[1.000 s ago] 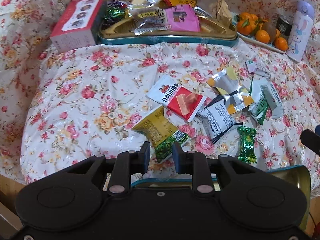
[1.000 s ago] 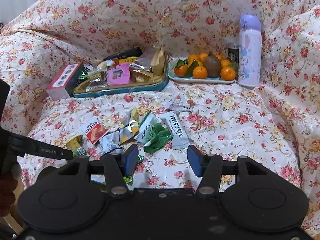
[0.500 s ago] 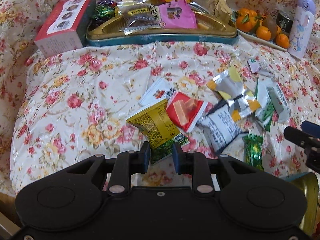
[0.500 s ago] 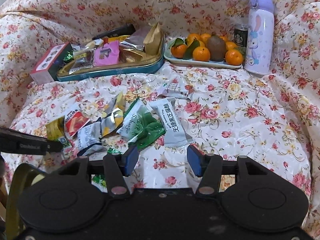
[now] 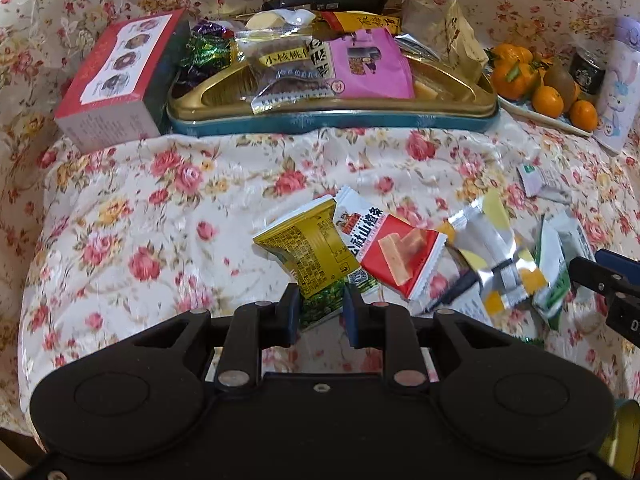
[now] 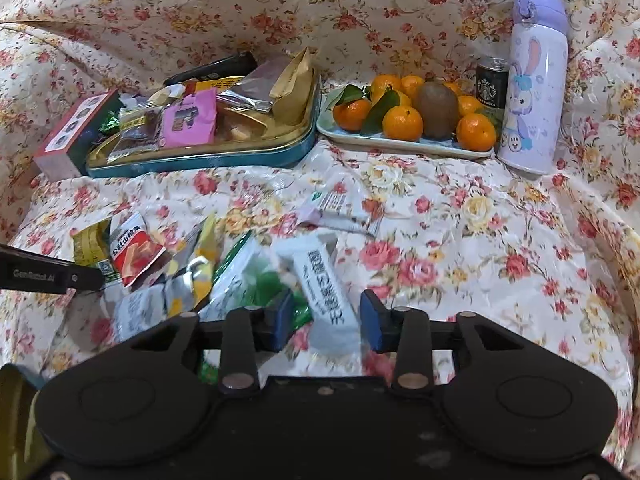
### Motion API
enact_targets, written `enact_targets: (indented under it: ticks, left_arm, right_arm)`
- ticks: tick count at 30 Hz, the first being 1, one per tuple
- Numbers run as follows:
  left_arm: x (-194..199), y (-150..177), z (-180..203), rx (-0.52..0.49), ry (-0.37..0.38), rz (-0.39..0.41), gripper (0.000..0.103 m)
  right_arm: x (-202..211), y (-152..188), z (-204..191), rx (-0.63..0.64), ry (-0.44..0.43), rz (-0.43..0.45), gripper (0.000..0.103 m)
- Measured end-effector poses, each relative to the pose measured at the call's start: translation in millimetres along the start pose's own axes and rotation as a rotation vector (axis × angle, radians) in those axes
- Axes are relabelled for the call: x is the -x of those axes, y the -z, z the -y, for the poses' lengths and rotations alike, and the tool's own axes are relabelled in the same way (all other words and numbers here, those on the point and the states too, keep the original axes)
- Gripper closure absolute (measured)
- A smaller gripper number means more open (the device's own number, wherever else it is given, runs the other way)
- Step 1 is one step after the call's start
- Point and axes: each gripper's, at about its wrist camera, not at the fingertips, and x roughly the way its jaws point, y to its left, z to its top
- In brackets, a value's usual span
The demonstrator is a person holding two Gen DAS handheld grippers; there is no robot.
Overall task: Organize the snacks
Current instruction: 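Grasp the yellow-green packet with the left tool while the right tool grasps the white sesame-crisp packet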
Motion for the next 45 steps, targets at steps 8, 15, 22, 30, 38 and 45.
enact_targets:
  ticks: [8, 15, 22, 30, 38, 45]
  left_arm:
    - [-11, -3, -5, -0.002, 0.012, -0.003, 0.061]
    - [-14, -4, -5, -0.016, 0.032, 0.004, 0.052]
    - [-20, -10, -7, 0.037, 0.059, 0.015, 0.047]
    - [-22, -15, -16, 0.12, 0.097, 0.011, 0.045]
    - [-23, -16, -22, 0.154, 0.104, 0.016, 0.049]
    - [-22, -12, -16, 0.071, 0.079, 0.04, 0.049]
  right_arm:
    - [-18, -9, 8, -0.016, -0.019, 0.002, 0.068]
    - [-23, -6, 15, -0.02, -0.034, -0.002, 0.07]
    - [-24, -4, 12, 0.043, -0.03, 0.007, 0.069]
    - [-23, -2, 14, 0.053, -0.047, 0.016, 0.069]
    - [-22, 0, 15, 0.054, -0.049, 0.026, 0.069]
    - [-22, 0, 15, 0.056, -0.048, 0.028, 0.069]
